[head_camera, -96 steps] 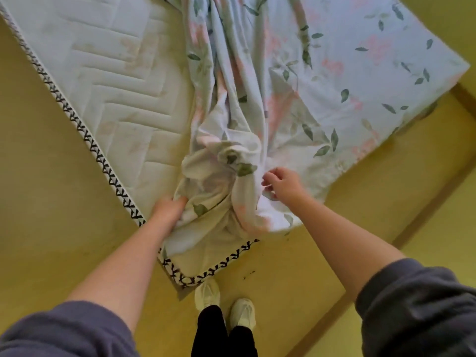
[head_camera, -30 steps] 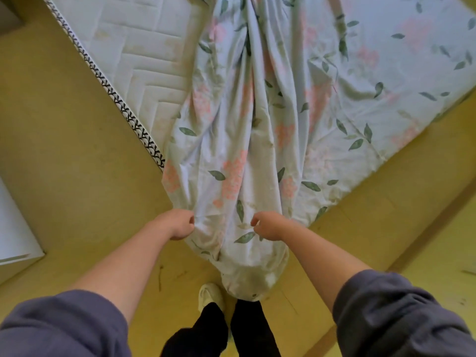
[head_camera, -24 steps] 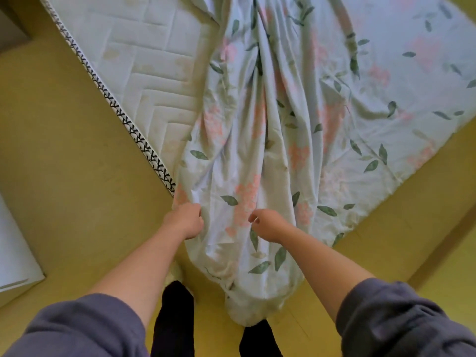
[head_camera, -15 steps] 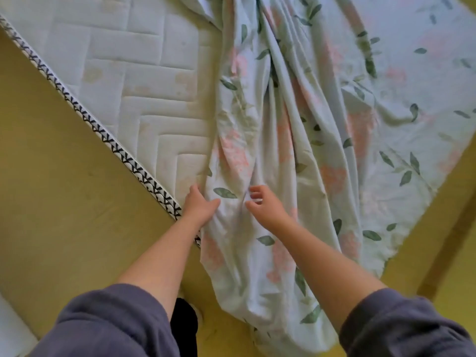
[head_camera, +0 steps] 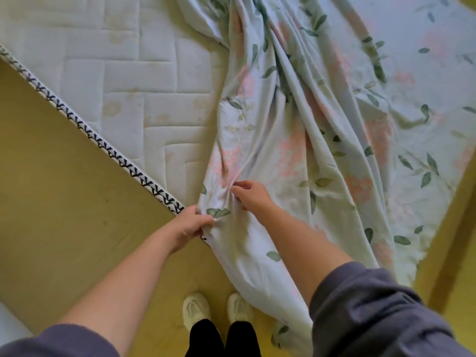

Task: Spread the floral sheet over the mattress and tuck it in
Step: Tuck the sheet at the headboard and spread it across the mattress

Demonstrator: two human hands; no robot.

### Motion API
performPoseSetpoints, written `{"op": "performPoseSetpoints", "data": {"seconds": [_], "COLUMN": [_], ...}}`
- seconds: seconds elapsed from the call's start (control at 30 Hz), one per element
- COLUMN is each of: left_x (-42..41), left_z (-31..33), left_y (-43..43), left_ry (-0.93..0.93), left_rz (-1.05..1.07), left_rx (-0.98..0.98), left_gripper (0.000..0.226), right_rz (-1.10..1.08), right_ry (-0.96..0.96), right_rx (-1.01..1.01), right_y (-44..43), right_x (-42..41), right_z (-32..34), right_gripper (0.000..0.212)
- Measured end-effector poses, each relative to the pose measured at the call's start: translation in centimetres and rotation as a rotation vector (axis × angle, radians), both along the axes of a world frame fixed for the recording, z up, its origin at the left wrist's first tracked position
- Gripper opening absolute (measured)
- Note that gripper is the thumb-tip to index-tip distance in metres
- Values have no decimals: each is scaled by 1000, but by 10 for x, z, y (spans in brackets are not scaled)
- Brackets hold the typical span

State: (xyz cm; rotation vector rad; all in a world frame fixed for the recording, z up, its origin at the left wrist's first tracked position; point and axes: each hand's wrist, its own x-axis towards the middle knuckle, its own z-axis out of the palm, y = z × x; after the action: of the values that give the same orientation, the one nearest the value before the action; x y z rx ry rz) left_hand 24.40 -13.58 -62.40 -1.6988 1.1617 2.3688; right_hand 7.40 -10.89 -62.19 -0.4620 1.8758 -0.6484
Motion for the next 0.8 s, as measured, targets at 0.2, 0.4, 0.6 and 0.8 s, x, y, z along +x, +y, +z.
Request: {"op": "performPoseSetpoints", "data": {"seconds": [0.2,0.4,0.6,0.8], "left_x": [-8,-25,-50,-65], "left_z": [33,71,93,93], "left_y": [13,24,43,25], "left_ry": [155,272,101,-110], "left_rz": [-11,75,-27,227], "left_rx": [106,305,194,3], "left_gripper": [50,25,23,29], "right_rz": [83,55,-11,480], "right_ry": [-69,51,16,-104], "right_rx": [57,28,7,74], "right_y": [0,4,11,23], "right_x": [15,-3,-23,-9], "right_z": [32,72,105,132], "right_gripper": [42,23,27,30]}}
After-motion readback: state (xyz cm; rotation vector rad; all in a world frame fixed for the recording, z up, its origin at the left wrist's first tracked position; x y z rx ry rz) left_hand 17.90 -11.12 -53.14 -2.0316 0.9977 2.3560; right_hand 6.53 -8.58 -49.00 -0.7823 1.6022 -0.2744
